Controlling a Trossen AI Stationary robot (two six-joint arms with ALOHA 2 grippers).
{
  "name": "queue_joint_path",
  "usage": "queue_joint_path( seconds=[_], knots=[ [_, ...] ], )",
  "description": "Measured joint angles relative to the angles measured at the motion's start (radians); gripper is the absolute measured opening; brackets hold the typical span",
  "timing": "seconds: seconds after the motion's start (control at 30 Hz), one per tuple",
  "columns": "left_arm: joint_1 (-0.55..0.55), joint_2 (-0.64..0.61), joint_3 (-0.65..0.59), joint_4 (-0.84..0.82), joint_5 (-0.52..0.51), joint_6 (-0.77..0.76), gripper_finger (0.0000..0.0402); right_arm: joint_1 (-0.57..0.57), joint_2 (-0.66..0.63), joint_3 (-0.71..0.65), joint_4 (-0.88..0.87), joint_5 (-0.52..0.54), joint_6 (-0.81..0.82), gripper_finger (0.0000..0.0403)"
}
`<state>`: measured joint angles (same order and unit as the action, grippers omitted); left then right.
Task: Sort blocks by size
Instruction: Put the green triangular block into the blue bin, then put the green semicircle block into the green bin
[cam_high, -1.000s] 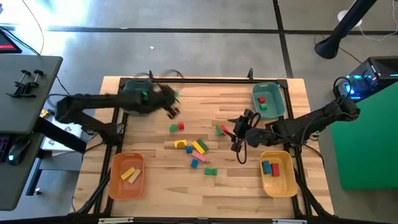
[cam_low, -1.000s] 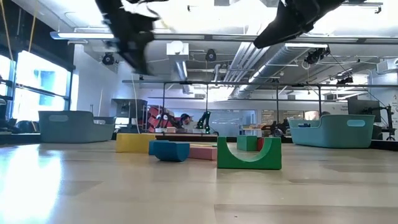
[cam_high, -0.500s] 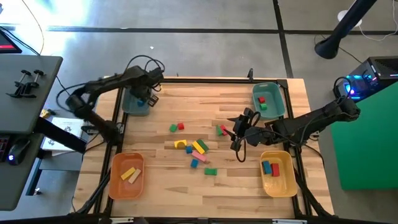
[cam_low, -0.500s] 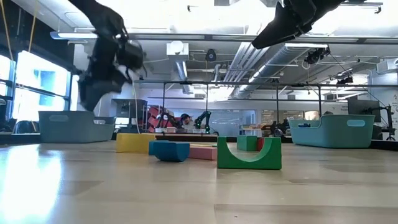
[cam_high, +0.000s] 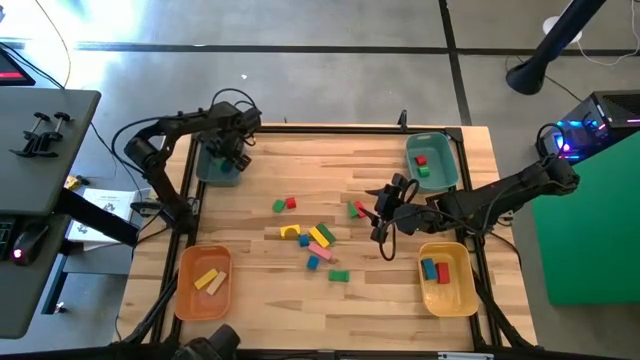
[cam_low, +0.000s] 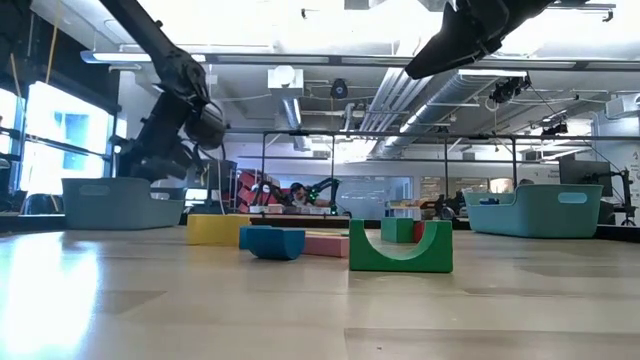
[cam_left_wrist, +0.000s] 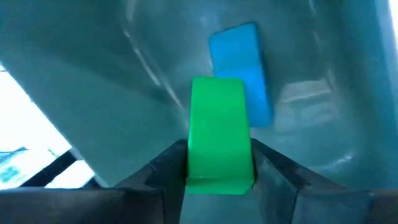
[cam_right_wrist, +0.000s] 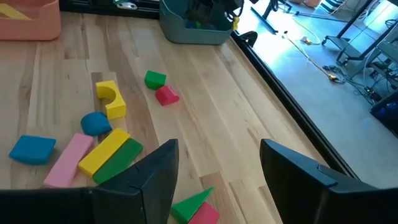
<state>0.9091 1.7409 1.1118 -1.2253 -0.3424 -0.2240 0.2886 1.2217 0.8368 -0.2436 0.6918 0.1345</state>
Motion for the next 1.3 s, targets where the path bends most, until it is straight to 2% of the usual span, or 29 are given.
queue_joint_path(
  seconds=[0.33,0.47,0.6,0.73,0.83,1.0,1.13,1.3],
  knots=[
    [0.053,-0.007,0.006,0.038,0.025,0.037,0.0181,0.000,0.000,0.000,0.000,-0.013,0.007,0.0222],
    [0.050,-0.043,0.056,0.023,0.015,0.028,0.0187,0.000,0.000,0.000,0.000,-0.013,-0.001,0.0222],
    [-0.002,-0.134,0.111,0.031,0.029,-0.006,0.0187,-0.001,0.000,0.000,0.000,-0.014,0.000,0.0222],
    [-0.110,-0.279,0.104,0.147,0.032,-0.007,0.0188,-0.001,0.000,0.000,-0.006,-0.014,0.022,0.0222],
    [-0.214,-0.391,0.054,0.297,0.025,-0.001,0.0188,-0.001,0.002,0.000,-0.016,-0.012,0.044,0.0222],
    [-0.413,-0.527,-0.112,0.654,0.035,0.019,0.0188,-0.001,0.032,0.000,-0.019,-0.019,0.056,0.0222],
    [-0.567,-0.561,-0.266,0.996,0.060,0.055,0.0188,-0.006,0.082,0.000,-0.023,-0.021,0.096,0.0222],
    [-0.718,-0.534,-0.443,1.467,0.064,0.087,0.0188,-0.036,0.146,0.000,-0.023,-0.062,0.138,0.0222]
  ],
)
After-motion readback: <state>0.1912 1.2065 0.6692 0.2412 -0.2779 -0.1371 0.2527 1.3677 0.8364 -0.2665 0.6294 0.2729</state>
